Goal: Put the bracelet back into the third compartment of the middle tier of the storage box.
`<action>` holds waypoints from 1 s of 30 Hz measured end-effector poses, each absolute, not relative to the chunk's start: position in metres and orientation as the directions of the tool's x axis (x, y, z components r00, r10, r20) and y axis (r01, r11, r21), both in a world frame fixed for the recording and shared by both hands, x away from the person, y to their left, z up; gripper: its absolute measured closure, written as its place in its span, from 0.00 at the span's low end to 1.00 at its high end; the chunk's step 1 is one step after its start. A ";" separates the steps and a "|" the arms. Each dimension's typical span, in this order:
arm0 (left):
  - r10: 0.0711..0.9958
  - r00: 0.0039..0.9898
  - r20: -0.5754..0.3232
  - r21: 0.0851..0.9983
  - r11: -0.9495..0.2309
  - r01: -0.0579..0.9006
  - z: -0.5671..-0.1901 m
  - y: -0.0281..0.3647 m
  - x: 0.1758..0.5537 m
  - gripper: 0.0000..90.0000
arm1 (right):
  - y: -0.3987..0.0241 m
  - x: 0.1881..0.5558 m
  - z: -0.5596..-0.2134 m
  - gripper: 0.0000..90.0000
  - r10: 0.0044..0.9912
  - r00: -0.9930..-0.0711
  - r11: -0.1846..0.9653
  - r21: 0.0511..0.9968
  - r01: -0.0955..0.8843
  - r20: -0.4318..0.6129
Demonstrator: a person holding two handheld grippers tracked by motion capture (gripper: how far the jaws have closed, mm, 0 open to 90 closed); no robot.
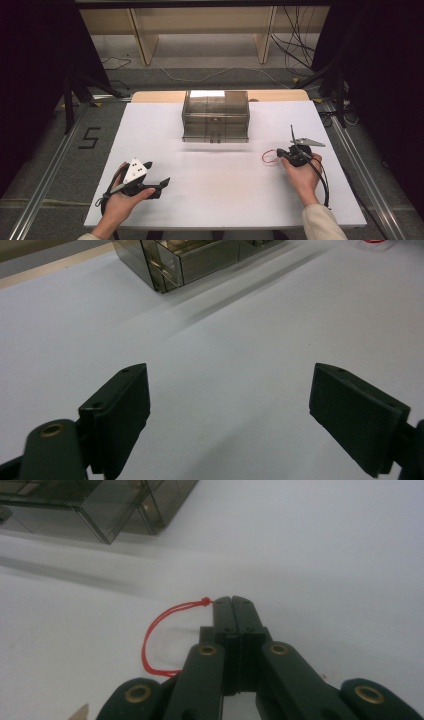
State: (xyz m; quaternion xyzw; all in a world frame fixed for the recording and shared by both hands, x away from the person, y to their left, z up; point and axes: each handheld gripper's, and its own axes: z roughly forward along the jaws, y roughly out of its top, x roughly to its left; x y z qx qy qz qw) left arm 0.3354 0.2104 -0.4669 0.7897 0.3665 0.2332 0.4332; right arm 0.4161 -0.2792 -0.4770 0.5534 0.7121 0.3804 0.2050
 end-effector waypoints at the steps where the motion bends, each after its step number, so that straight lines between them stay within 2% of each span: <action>1: 0.781 0.622 0.051 0.855 -0.356 0.376 -0.467 0.210 0.335 0.18 | -0.279 0.416 -0.477 1.00 0.944 -0.304 0.098 0.769 0.632 0.129; 30: 0.785 0.617 0.054 0.857 -0.353 0.375 -0.467 0.211 0.334 0.19 | -0.273 0.413 -0.465 1.00 0.939 -0.319 0.096 0.787 0.610 0.132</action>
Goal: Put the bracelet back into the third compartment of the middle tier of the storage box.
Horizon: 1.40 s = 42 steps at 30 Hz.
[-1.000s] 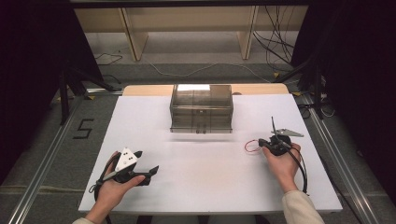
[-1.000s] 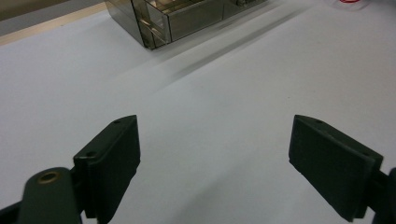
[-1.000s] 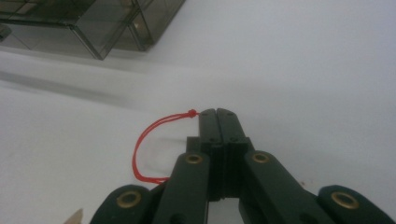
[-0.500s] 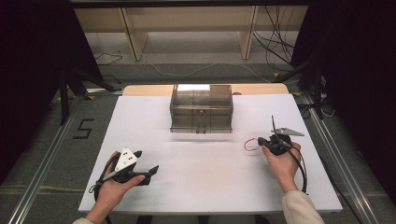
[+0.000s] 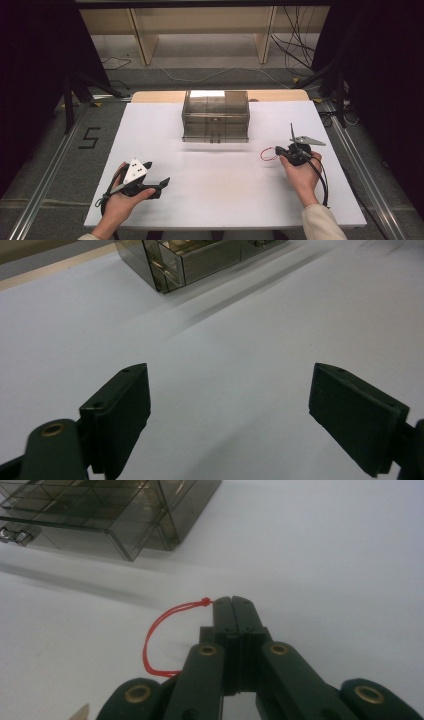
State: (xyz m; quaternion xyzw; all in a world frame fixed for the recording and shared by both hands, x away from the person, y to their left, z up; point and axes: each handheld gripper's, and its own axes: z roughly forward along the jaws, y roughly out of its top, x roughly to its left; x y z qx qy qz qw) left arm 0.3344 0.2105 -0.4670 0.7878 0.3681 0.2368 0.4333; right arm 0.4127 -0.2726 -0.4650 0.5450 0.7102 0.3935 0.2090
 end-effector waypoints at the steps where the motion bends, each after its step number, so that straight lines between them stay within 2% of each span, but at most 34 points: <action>1: 0.785 0.617 0.054 0.857 -0.353 0.375 -0.467 0.211 0.334 0.19 | -0.273 0.413 -0.465 1.00 0.939 -0.319 0.096 0.787 0.610 0.132; 42: 0.789 0.611 0.062 0.858 -0.355 0.371 -0.466 0.209 0.334 0.18 | -0.259 0.415 -0.448 1.00 0.929 -0.351 0.108 0.825 0.555 0.115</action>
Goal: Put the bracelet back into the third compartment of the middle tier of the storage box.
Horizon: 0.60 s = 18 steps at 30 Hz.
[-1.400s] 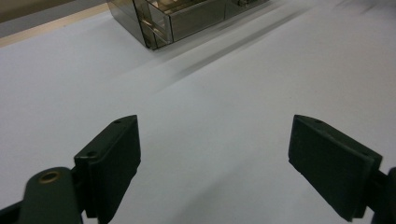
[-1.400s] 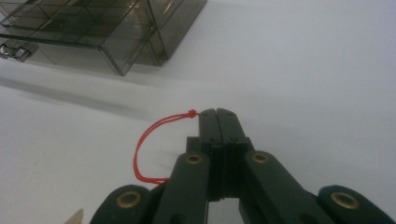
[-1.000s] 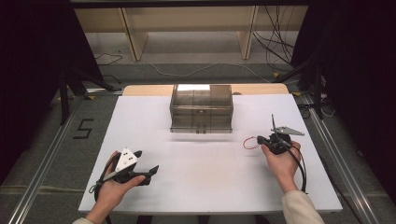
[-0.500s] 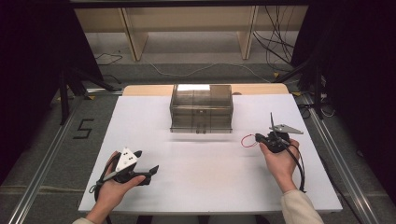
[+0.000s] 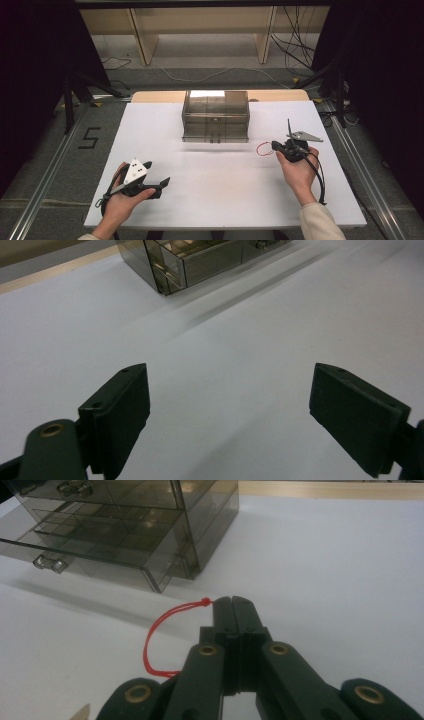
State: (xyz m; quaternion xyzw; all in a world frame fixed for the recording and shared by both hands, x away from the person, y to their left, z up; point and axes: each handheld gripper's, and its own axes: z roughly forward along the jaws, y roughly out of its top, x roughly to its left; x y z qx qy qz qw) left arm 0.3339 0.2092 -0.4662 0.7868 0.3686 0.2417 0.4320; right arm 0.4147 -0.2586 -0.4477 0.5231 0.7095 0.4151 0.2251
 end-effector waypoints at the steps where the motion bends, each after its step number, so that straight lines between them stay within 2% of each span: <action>1: 0.789 0.612 0.061 0.858 -0.355 0.371 -0.466 0.209 0.334 0.18 | -0.257 0.415 -0.447 1.00 0.929 -0.352 0.108 0.826 0.554 0.114; 18: 0.786 0.615 0.060 0.859 -0.354 0.369 -0.466 0.208 0.335 0.18 | -0.253 0.417 -0.444 1.00 0.927 -0.359 0.109 0.833 0.543 0.112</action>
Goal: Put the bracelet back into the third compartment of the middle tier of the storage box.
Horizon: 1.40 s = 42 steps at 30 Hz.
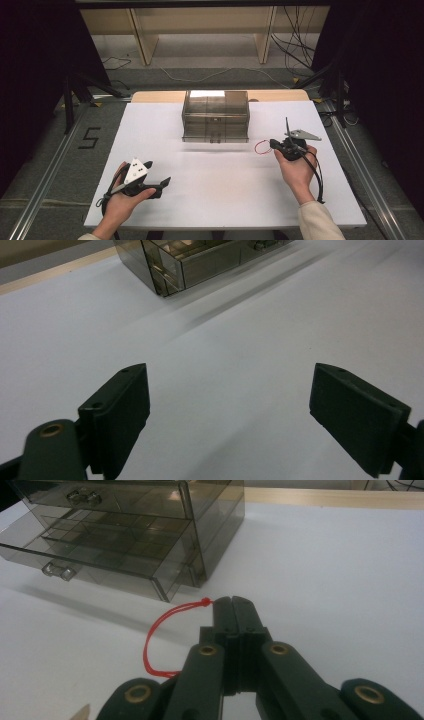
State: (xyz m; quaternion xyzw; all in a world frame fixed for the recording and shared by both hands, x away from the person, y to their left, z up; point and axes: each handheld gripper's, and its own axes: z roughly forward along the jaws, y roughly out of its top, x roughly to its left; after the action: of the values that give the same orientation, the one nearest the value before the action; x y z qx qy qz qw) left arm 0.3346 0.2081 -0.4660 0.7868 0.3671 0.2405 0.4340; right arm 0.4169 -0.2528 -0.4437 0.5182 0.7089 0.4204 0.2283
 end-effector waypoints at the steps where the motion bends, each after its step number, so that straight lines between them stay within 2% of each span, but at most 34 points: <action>1: 0.786 0.615 0.060 0.860 -0.354 0.368 -0.466 0.208 0.335 0.18 | -0.252 0.417 -0.444 1.00 0.926 -0.359 0.109 0.833 0.542 0.112; 42: 0.784 0.618 0.059 0.865 -0.350 0.361 -0.465 0.207 0.334 0.18 | -0.242 0.419 -0.431 1.00 0.919 -0.378 0.108 0.853 0.510 0.109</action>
State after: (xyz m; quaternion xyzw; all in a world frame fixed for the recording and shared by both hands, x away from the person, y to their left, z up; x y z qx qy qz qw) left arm 0.3342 0.2070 -0.4649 0.7852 0.3645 0.2413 0.4386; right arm 0.4193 -0.2421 -0.4310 0.5057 0.7064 0.4360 0.2348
